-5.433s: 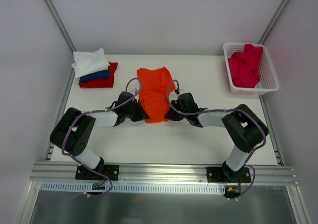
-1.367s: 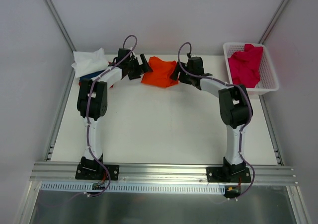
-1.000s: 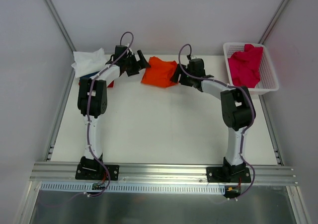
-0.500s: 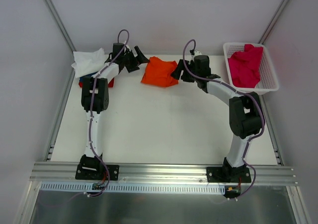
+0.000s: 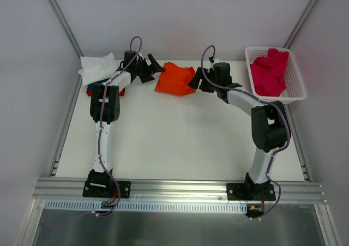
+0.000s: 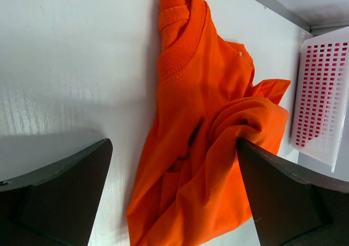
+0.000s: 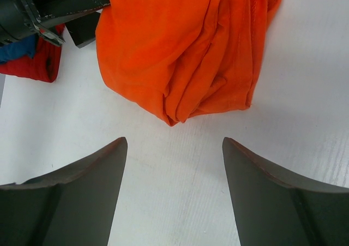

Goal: Fold and stack the t-shirts
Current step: Smooth out wrinkles on the folded tshirt

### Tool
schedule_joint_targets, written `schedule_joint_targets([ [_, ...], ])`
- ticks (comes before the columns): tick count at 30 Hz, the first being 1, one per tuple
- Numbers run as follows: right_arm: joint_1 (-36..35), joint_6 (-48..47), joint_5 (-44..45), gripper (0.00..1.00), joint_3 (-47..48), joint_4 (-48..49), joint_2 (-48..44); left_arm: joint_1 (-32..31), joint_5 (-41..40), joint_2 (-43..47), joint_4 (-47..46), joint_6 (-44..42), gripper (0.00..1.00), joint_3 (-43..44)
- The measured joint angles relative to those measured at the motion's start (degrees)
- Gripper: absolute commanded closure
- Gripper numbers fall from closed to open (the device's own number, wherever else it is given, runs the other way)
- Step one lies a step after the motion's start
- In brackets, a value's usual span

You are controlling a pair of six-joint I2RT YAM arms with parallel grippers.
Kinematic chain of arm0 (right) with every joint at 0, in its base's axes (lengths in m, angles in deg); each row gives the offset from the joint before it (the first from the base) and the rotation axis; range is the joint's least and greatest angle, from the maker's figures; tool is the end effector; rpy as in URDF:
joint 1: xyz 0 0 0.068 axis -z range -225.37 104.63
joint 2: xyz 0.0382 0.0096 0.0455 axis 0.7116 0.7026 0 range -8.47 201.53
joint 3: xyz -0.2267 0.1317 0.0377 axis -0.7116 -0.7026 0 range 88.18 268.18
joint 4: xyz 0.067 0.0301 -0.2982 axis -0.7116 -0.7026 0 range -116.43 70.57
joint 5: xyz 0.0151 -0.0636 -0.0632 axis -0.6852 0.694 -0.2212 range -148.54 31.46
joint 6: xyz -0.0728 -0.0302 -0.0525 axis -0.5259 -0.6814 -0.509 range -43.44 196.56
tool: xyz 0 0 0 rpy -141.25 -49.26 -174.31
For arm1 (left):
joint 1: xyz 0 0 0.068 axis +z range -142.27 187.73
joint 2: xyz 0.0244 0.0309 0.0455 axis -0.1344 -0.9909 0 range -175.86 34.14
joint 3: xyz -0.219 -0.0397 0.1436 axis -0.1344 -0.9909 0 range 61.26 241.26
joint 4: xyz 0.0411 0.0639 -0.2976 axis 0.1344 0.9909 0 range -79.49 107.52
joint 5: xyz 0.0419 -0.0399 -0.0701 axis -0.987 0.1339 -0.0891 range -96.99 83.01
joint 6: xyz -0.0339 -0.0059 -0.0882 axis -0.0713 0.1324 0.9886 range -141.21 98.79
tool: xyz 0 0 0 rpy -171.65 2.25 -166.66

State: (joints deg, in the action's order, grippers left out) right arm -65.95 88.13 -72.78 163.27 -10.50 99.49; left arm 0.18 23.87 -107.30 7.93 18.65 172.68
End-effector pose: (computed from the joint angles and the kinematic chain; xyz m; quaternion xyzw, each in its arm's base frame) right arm 0.4805 0.2030 0.1844 -0.1327 0.8241 0.2497 0.4909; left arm 0.6236 -0.1268 0.1101 -0.0966 0.8297 -0.4094 0.3669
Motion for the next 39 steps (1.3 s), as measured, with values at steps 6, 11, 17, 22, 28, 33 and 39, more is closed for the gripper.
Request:
schedule_joint_targets([
  [6,0.0,0.1,0.0,0.26,-0.9,0.8,0.0,0.0,0.5,0.0,-0.4,0.1,0.01,-0.6],
  [11,0.1,0.2,0.0,0.26,-1.9,0.8,0.0,0.0,1.7,0.9,-2.1,0.1,0.01,-2.8],
  [17,0.1,0.4,-0.1,0.26,-2.2,1.3,0.0,-0.2,3.8,3.7,-6.2,1.3,0.01,-9.0],
  [22,0.1,0.8,-0.2,0.26,-2.6,1.8,0.0,-0.8,5.3,7.2,-10.8,3.2,0.01,-16.7],
  [28,0.1,1.5,-0.7,0.26,-2.8,2.0,0.0,-1.9,6.4,6.6,-11.9,5.2,0.01,-16.4],
  [33,0.1,1.5,-0.9,0.26,-2.8,2.1,0.0,-3.0,7.0,2.9,-12.1,7.4,0.1,-10.9],
  [39,0.3,1.5,-1.1,0.27,-2.8,2.2,0.0,-4.2,8.2,-0.3,-12.0,9.9,0.94,-8.4],
])
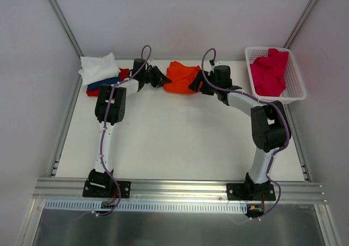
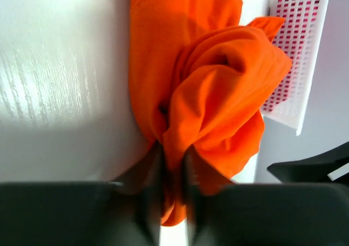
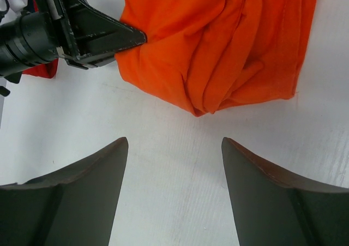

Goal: Fold and stack the t-shirts
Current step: Smooth out wrinkles on the folded tshirt

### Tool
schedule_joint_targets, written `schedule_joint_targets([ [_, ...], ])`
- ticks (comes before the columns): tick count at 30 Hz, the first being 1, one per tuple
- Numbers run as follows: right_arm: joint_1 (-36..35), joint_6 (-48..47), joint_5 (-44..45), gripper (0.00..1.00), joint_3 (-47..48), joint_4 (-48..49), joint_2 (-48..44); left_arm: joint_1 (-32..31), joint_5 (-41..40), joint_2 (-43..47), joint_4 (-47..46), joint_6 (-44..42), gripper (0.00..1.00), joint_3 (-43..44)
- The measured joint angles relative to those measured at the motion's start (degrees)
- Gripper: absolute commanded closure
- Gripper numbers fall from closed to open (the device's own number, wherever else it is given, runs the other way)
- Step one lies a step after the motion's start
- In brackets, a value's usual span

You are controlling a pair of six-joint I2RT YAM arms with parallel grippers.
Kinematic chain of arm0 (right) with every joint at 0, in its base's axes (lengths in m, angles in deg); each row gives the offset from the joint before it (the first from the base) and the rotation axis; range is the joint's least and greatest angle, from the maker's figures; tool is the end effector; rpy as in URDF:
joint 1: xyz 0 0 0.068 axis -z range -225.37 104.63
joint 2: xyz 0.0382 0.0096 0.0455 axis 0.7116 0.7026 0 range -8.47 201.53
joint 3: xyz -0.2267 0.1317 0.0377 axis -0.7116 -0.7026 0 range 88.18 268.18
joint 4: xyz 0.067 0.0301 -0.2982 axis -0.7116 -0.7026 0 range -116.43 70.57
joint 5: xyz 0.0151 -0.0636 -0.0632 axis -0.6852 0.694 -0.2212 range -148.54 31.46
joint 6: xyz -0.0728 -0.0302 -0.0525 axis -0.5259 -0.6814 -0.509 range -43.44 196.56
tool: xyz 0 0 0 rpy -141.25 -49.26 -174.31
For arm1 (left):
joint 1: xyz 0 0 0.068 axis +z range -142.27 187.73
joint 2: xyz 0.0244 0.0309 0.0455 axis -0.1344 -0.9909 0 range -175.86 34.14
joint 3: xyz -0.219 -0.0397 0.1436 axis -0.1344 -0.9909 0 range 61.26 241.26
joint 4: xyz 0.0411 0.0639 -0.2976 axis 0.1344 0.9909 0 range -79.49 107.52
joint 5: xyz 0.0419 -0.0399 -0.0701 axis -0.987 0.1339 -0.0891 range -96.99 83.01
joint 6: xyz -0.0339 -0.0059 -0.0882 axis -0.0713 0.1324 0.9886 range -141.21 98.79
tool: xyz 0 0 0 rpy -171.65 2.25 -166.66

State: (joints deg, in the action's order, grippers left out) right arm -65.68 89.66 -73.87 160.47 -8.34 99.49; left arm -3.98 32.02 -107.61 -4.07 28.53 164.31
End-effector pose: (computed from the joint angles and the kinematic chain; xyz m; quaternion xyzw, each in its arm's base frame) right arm 0.4746 0.1998 0.1694 -0.1244 0.8277 0.2615 0.4806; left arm 0.5918 -0.1775 0.0778 -0.0862 0.8071 -0.5027 0.2975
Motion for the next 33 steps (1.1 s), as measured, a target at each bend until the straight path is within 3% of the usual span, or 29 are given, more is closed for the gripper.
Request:
schedule_joint_targets([
  [1,0.1,0.0,0.0,0.27,0.0,0.0,0.0,0.0,0.2,-0.2,-0.1,0.3,1.0,0.0],
  [9,0.3,0.3,0.0,0.27,-1.2,0.2,-0.4,-0.5,1.7,2.3,-5.7,1.0,1.0,-8.2],
  [22,0.2,1.9,-0.7,0.28,-4.1,0.5,-5.8,-6.5,-1.6,27.9,-11.8,0.5,1.0,-47.8],
  [24,0.2,1.9,-0.7,0.28,-5.5,0.5,-7.0,-7.5,-2.9,31.1,-12.2,0.6,0.88,-51.8],
  [28,0.2,1.9,-0.8,0.27,-7.6,0.1,-8.6,-9.3,-5.9,35.8,-12.1,0.4,0.01,-56.5],
  [33,0.2,1.7,-0.8,0.27,-8.9,-0.5,-10.1,-9.4,-9.1,40.7,-11.2,-0.5,0.01,-56.6],
])
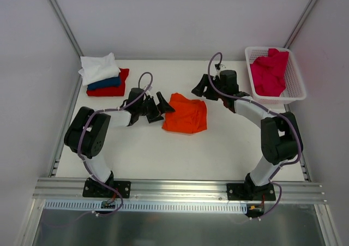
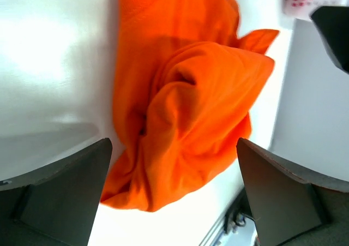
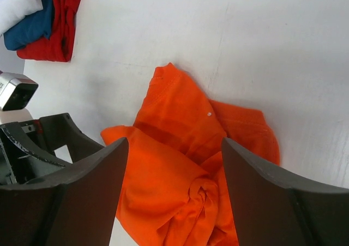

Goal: Fold and stack the t-shirts
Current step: Smooth out wrinkles on the folded tshirt

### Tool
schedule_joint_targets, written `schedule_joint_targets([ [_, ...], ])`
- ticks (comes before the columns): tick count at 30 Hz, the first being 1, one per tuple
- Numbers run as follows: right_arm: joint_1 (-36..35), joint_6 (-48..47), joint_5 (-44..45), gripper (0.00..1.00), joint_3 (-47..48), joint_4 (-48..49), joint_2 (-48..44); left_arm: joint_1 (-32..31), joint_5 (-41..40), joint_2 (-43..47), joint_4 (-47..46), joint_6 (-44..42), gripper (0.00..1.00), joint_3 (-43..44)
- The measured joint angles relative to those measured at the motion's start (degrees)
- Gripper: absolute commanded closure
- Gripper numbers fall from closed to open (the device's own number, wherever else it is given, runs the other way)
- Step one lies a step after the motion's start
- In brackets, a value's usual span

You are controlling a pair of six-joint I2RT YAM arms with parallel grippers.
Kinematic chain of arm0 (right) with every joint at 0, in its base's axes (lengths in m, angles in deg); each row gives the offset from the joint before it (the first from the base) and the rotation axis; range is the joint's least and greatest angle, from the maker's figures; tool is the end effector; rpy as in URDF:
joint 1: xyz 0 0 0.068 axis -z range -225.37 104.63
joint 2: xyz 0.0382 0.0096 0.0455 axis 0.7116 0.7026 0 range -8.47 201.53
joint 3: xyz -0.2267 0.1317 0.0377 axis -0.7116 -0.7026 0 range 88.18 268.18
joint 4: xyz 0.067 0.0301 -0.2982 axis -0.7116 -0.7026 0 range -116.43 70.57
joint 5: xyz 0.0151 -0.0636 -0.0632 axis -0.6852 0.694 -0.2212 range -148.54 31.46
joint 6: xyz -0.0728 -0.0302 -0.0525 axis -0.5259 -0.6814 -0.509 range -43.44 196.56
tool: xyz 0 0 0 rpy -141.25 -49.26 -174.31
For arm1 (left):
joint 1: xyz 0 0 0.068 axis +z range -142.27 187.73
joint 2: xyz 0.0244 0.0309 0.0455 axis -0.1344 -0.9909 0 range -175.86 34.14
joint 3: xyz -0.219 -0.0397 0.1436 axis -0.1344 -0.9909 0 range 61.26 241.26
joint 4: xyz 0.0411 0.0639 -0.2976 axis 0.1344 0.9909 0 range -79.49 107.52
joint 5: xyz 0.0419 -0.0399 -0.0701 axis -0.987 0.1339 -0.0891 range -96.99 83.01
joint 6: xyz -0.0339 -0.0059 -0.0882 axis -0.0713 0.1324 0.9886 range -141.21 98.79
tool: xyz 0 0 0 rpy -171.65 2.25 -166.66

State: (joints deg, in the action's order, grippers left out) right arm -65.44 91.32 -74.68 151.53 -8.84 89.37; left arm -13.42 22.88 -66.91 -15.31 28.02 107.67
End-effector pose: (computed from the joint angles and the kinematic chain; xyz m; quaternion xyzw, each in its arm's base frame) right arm 0.4365 0.1848 0.1870 -0.1149 0.8255 0.2739 0.4799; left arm 0.3741 -0.1903 0.0886 -0.0746 0.8387 -0.4646 0.2740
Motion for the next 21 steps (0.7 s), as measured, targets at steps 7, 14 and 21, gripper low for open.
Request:
schedule_joint_targets([
  [7,0.6,-0.8,0.2,0.28,-0.4,-0.7,-1.0,0.2,-4.7,7.0,8.4,-2.6,0.01,0.0],
  [14,4.5,-0.9,0.5,0.28,-0.4,-1.0,-1.0,-1.0,-4.7,11.9,9.6,-3.5,0.01,2.8],
  [21,7.2,-0.5,0.7,0.29,-0.5,-1.1,-1.4,-3.3,-0.1,5.0,4.1,-1.9,0.01,10.5],
])
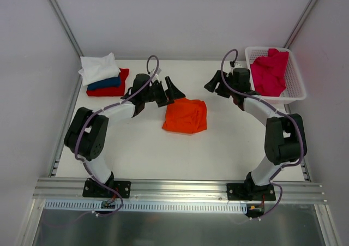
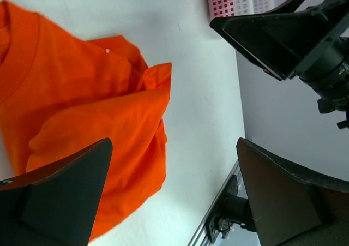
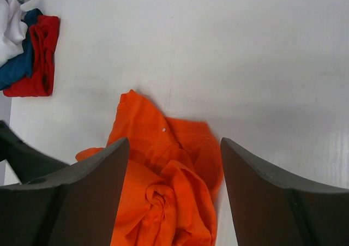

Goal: Fold and stack the t-shirts
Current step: Smooth out wrinkles on the folded tshirt

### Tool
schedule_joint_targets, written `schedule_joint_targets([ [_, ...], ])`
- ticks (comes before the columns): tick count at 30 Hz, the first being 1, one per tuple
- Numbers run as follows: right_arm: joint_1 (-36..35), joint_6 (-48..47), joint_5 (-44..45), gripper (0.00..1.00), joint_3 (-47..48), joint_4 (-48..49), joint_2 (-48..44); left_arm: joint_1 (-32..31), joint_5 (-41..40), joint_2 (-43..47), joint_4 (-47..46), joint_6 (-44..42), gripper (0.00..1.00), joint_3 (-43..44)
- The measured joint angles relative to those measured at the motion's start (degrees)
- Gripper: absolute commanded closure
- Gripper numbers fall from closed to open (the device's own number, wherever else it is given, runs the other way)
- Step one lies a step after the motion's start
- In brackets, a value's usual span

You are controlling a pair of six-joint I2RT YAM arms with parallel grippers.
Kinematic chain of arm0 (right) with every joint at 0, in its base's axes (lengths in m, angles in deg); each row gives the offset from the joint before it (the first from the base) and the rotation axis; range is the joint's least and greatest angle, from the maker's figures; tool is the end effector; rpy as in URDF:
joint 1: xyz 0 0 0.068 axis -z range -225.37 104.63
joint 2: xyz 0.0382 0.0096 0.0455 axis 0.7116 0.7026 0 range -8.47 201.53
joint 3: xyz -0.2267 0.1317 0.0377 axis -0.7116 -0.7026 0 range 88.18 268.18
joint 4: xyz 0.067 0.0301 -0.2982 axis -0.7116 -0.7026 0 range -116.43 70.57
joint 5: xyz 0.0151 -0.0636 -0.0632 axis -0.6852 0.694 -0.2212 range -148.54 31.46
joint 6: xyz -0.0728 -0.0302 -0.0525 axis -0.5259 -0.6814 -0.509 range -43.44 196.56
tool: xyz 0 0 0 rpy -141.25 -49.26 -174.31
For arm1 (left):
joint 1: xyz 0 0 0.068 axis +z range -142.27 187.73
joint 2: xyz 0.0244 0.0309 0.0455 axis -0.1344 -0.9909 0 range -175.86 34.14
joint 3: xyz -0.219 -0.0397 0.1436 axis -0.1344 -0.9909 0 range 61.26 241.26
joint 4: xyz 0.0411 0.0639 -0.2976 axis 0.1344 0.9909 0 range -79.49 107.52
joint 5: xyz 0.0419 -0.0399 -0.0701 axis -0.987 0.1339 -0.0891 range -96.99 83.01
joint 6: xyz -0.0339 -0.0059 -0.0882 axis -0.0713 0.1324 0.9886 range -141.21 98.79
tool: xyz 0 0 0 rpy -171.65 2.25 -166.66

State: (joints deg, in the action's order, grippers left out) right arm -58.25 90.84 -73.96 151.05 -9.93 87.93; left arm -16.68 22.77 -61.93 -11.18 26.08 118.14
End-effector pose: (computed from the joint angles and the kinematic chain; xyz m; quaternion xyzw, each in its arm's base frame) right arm 0.4522 0.1268 0.1920 -0.0629 0.8321 0.2361 0.4979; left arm 0.3957 -0.2261 0.1844 -0.0058 0.7940 -0.5025 0.3420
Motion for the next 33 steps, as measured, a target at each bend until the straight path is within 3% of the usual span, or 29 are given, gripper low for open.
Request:
schedule_joint_targets([
  [5,0.7,0.1,-0.1,0.29,-0.9,-0.2,-2.4,-1.0,4.0,-12.2,-6.9,4.4,0.01,7.4],
  [11,3.1,0.1,-0.3,0.28,-1.5,-0.3,-4.9,-2.8,8.2,-20.4,-19.0,12.7,0.01,8.2],
  [27,4.8,0.1,-0.8,0.29,-2.0,-0.3,-5.0,-8.3,10.5,-13.8,-25.2,20.1,0.01,10.2],
  [33,4.8,0.2,-1.0,0.29,-2.6,-0.3,-5.0,-8.6,10.6,-17.5,-35.3,25.7,0.01,8.9],
])
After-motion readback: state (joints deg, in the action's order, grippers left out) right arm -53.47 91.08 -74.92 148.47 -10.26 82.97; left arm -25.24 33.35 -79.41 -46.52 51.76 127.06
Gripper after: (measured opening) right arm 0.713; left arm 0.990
